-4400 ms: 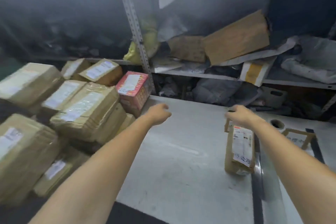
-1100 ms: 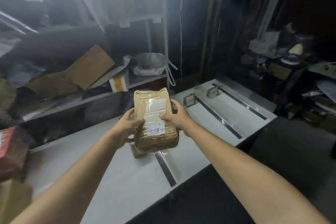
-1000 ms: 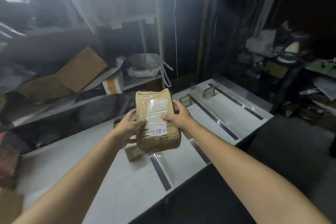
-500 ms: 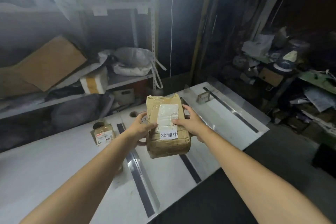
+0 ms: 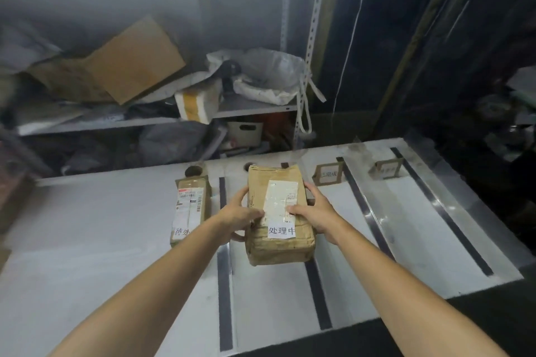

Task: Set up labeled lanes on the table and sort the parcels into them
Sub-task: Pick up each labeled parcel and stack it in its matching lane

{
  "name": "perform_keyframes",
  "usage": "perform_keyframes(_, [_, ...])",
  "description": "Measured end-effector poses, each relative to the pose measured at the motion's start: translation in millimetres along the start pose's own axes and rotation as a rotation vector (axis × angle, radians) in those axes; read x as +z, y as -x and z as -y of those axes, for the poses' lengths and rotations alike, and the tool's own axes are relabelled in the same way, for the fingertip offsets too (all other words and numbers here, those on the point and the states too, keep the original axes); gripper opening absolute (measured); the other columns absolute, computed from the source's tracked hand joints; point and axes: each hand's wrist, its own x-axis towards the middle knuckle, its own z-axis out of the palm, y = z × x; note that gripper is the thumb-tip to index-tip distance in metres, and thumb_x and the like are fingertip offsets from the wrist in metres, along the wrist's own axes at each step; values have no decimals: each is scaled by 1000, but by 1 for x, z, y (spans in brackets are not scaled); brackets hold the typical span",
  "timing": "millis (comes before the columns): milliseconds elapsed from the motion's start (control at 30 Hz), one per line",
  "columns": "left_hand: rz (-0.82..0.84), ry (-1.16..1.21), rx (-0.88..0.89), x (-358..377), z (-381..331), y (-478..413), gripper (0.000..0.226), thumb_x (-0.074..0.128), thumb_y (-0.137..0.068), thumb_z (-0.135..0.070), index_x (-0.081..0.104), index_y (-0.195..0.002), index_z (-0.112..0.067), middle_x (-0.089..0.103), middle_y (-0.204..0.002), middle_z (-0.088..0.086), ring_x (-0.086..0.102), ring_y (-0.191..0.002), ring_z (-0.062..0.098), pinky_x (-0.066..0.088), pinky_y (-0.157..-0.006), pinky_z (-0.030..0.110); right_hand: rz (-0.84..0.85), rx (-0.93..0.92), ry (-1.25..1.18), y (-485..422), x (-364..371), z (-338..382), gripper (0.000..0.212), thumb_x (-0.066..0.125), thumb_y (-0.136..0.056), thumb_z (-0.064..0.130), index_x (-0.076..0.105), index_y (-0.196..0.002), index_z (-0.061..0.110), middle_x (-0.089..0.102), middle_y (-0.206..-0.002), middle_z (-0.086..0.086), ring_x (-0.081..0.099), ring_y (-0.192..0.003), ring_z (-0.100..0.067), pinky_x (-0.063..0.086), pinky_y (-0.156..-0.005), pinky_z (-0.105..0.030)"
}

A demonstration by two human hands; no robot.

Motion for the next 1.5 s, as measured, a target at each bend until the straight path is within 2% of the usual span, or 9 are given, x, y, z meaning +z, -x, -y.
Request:
perform_keyframes(133, [-96, 60, -67, 19, 13, -9, 85, 71, -91, -15, 21, -152, -49, 63, -124, 8, 65, -108, 29, 53, -95, 59, 111, 7, 41, -25, -7, -11, 97, 81, -81, 14, 23, -155, 36, 57, -139, -6, 68, -106, -22, 62, -82, -42])
perform_keyframes(233, [-127, 70, -102, 29, 20, -20, 84, 69, -92, -13, 20, -152, -48, 64, -120, 7, 66, -105, 28, 54, -94, 58, 178, 27, 53, -36, -9, -17, 95, 77, -83, 8, 22, -156, 31, 57, -136, -5, 68, -98, -18, 62, -71, -33])
perform_keyframes(367, [-178, 91, -145, 36, 30, -34, 84, 66, -93, -9, 19, -153, -45, 63, -113, 5, 65, -103, 27, 55, -88, 53, 221, 42, 70, -46, -7, -26, 90, 73, -85, 1, 24, -155, 28, 56, -105, 14, 64, -87, -9, 59, -65, -28])
perform_keyframes(500, [-195, 99, -164, 37, 39, -51, 85, 66, -93, -7, 20, -152, -45, 60, -115, 4, 63, -104, 28, 53, -93, 56, 208, 65, 80, -55, 1, -34, 90, 71, -84, -2, 25, -154, 28, 52, -98, 18, 63, -87, -9, 58, -62, -27])
perform_keyframes(767, [-178, 91, -159, 24, 48, -83, 85, 63, -93, -4, 18, -153, -44, 56, -129, 8, 60, -103, 25, 53, -80, 46, 142, 99, 64, -75, 19, -43, 90, 71, -83, -1, 24, -153, 29, 52, -98, 18, 62, -86, -7, 53, -56, -22])
perform_keyframes(933, [-145, 59, -159, 16, 50, -102, 84, 63, -94, -5, 18, -153, -44, 57, -129, 8, 61, -98, 22, 50, -62, 34, 110, 135, 36, -89, 27, -43, 93, 72, -83, 0, 22, -153, 35, 53, -99, 15, 68, -89, -16, 59, -60, -30])
perform_keyframes(1167, [-125, 25, -167, 10, 55, -124, 83, 65, -95, -9, 17, -152, -45, 59, -127, 8, 63, -98, 22, 51, -61, 33, 98, 158, 16, -103, 30, -47, 93, 70, -84, -1, 21, -153, 36, 53, -100, 14, 67, -86, -13, 54, -53, -25])
perform_keyframes(1433, [-117, -6, -170, 6, 52, -139, 83, 65, -95, -12, 14, -151, -45, 60, -128, 8, 65, -102, 25, 55, -63, 34, 77, 172, -15, -115, 33, -46, 93, 72, -82, -1, 23, -152, 36, 58, -126, -1, 68, -97, -20, 58, -56, -29])
perform_keyframes(1500, [-123, -7, -172, 5, 51, -143, 82, 65, -95, -12, 14, -151, -44, 60, -127, 8, 65, -102, 26, 55, -64, 35, 85, 170, -14, -118, 33, -44, 94, 72, -81, 0, 23, -152, 36, 59, -125, 0, 68, -99, -23, 62, -64, -35])
